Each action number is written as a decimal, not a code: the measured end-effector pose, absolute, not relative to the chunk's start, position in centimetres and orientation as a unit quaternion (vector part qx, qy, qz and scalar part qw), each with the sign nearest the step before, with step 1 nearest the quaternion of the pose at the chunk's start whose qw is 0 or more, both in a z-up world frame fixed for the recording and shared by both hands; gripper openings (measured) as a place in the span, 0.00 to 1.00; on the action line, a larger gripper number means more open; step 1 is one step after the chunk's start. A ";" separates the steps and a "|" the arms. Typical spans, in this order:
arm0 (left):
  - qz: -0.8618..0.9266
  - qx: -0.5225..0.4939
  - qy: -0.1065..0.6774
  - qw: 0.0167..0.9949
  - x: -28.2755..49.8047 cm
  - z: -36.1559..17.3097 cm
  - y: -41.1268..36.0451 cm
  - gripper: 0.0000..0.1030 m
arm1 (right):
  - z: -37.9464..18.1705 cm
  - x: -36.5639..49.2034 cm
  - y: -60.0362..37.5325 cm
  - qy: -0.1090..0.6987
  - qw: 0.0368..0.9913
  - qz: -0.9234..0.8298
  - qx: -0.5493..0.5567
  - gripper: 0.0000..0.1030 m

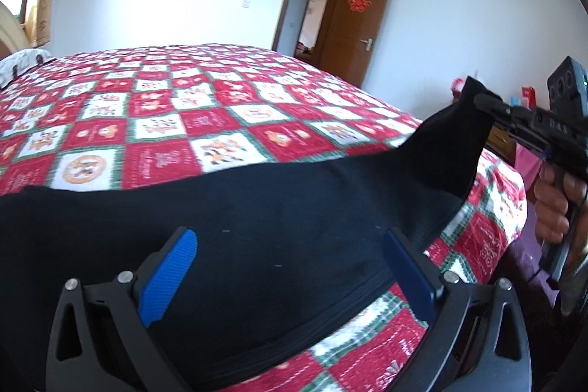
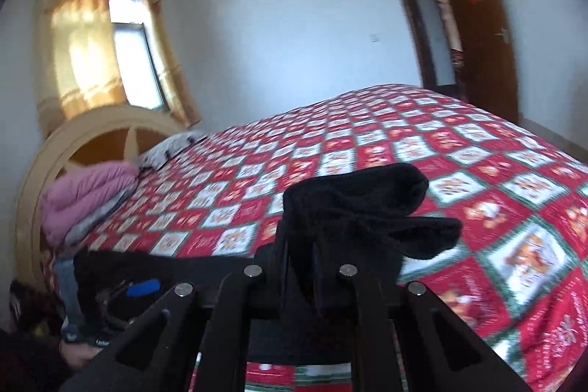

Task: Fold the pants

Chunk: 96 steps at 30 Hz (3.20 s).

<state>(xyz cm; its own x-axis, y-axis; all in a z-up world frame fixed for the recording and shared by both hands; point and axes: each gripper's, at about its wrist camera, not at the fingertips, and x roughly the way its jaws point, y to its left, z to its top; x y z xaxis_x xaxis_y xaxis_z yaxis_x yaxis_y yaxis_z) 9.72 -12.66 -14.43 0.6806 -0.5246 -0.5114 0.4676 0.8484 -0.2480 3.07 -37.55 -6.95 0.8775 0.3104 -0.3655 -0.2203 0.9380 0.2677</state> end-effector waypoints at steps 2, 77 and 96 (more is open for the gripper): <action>-0.260 -0.056 0.289 0.920 9.7 -14.2 -11.6 1.00 | -7.2 3.8 -35.2 0.214 0.961 0.155 0.086 0.10; -0.082 -0.010 0.341 0.936 12.3 -17.0 -7.0 1.00 | -14.6 10.8 -26.1 0.362 0.912 0.190 0.022 0.50; -0.060 -0.006 0.343 0.937 13.4 -17.3 -6.5 1.00 | -14.6 11.3 -28.0 0.341 0.922 0.177 0.049 0.52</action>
